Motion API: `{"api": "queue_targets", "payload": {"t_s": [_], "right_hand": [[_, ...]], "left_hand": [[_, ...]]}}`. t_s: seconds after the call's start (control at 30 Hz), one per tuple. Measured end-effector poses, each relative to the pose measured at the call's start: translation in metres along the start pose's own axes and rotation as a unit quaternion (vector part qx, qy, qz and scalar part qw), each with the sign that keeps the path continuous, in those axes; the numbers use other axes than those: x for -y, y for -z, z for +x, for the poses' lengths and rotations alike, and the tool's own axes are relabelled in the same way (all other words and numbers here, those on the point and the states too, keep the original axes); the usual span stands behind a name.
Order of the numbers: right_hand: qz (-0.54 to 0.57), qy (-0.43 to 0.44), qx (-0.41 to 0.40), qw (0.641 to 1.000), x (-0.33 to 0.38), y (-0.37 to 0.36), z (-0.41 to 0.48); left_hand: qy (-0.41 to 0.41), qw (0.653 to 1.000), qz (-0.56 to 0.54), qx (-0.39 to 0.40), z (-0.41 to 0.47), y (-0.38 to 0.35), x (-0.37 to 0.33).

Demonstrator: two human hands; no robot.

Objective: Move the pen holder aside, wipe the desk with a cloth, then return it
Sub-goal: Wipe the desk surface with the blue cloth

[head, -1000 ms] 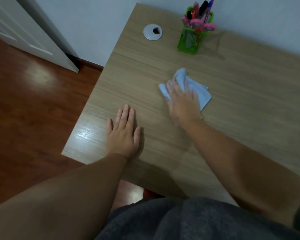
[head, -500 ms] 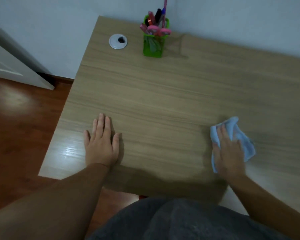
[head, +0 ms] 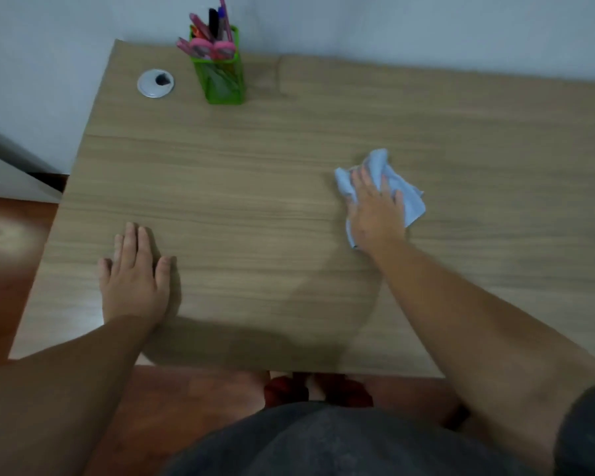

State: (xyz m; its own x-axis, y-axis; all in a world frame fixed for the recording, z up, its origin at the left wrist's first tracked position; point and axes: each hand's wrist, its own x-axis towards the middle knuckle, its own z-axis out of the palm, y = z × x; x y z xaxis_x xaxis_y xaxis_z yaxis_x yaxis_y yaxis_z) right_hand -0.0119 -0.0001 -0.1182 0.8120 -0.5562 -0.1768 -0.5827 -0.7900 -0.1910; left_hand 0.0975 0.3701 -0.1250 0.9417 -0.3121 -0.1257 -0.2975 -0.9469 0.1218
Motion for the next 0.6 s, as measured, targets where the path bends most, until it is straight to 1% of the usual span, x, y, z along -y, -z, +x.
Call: {"api": "queue_targets", "payload": {"t_s": [0.07, 0.1, 0.17, 0.23, 0.33, 0.4, 0.43, 0.5, 0.6], "right_hand": [[0.014, -0.085, -0.008, 0.996, -0.058, 0.01, -0.016], [0.024, -0.12, -0.009, 0.992, -0.083, 0.015, -0.033], [0.017, -0.143, -0.012, 0.989, -0.111, 0.017, -0.077], [-0.004, -0.129, -0.004, 0.992, -0.118, 0.014, -0.124], [-0.026, -0.044, 0.043, 0.998, -0.078, -0.004, -0.177], [-0.03, 0.018, 0.041, 0.999, -0.052, -0.017, -0.191], [-0.027, 0.036, 0.037, 0.998, -0.046, -0.02, -0.187], [0.003, 0.038, 0.023, 0.999, -0.046, -0.017, -0.158], [0.007, -0.011, 0.003, 1.0, -0.088, 0.0, -0.09]], "left_hand": [[-0.021, 1.0, 0.009, 0.007, -0.002, 0.002, -0.008], [-0.05, 0.999, 0.01, 0.015, -0.005, 0.003, -0.019], [-0.12, 0.992, -0.001, 0.031, -0.011, 0.001, -0.049], [-0.176, 0.983, -0.027, 0.045, -0.019, -0.004, -0.098], [-0.222, 0.971, -0.06, 0.059, -0.026, -0.011, -0.166], [-0.238, 0.967, -0.063, 0.06, -0.028, -0.015, -0.207], [-0.243, 0.966, -0.062, 0.06, -0.029, -0.017, -0.225], [-0.25, 0.965, -0.057, 0.06, -0.028, -0.02, -0.253], [-0.273, 0.959, -0.04, 0.057, -0.028, -0.027, -0.286]]}}
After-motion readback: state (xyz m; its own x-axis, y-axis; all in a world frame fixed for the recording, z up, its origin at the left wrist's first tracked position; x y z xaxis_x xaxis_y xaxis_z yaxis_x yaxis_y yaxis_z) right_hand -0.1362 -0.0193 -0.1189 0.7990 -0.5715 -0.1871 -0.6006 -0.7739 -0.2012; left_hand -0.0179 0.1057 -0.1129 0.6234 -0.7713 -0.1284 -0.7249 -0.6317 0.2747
